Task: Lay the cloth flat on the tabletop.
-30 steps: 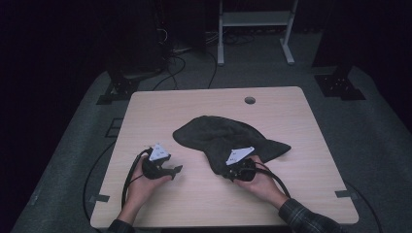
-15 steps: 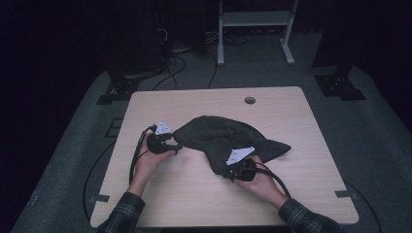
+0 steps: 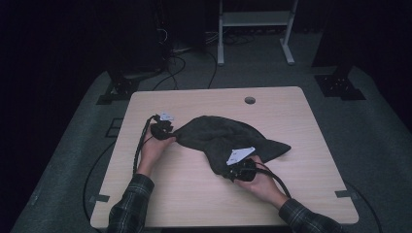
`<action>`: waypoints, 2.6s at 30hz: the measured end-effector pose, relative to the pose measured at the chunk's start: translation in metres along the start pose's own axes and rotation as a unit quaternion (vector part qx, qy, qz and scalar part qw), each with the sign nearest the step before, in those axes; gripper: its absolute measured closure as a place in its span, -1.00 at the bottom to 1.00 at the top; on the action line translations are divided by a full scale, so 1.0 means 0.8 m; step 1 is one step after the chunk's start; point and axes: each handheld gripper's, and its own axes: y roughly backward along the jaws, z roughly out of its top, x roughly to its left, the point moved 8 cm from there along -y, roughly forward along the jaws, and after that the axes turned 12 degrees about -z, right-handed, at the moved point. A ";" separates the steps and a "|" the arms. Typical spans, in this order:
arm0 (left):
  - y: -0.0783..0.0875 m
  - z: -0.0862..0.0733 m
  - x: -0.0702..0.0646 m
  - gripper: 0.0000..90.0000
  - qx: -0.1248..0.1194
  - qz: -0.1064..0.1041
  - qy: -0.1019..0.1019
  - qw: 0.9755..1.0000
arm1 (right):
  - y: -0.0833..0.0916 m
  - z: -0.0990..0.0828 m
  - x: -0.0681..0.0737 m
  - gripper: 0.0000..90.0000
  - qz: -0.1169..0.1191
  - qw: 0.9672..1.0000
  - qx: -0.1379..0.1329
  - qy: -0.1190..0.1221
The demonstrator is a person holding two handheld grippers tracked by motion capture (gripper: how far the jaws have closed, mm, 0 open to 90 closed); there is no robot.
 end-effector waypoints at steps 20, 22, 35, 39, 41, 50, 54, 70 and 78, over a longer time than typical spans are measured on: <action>0.031 0.004 -0.022 0.89 -0.060 -0.044 0.087 0.993 | 0.016 0.000 -0.023 0.84 -0.012 1.000 -0.007 -0.020; 0.047 0.008 -0.027 0.89 -0.080 -0.053 0.091 0.991 | 0.031 0.003 -0.042 0.84 -0.026 0.999 -0.021 -0.035; 0.091 0.034 -0.045 0.89 -0.143 -0.090 0.090 0.981 | 0.097 0.015 -0.121 0.85 -0.085 0.989 -0.077 -0.098; 0.112 0.048 -0.052 0.89 -0.167 -0.094 0.083 0.978 | 0.124 0.016 -0.153 0.85 -0.108 0.982 -0.097 -0.119; 0.120 0.052 -0.053 0.89 -0.177 -0.094 0.083 0.976 | 0.129 0.017 -0.157 0.85 -0.111 0.981 -0.100 -0.122; 0.172 0.080 -0.058 1.00 -0.241 -0.090 0.071 0.964 | 0.180 0.042 -0.196 0.85 -0.146 0.970 -0.138 -0.134; 0.203 0.099 -0.056 1.00 -0.273 -0.081 0.064 0.956 | 0.204 0.067 -0.213 0.86 -0.165 0.968 -0.148 -0.120; 0.067 0.032 -0.128 0.38 -0.081 -0.137 -0.001 0.987 | 0.193 0.071 -0.213 0.86 -0.157 0.967 -0.151 -0.133; 0.029 -0.019 -0.175 0.03 -0.001 -0.173 -0.041 0.984 | 0.181 0.058 -0.208 0.86 -0.147 0.966 -0.154 -0.145</action>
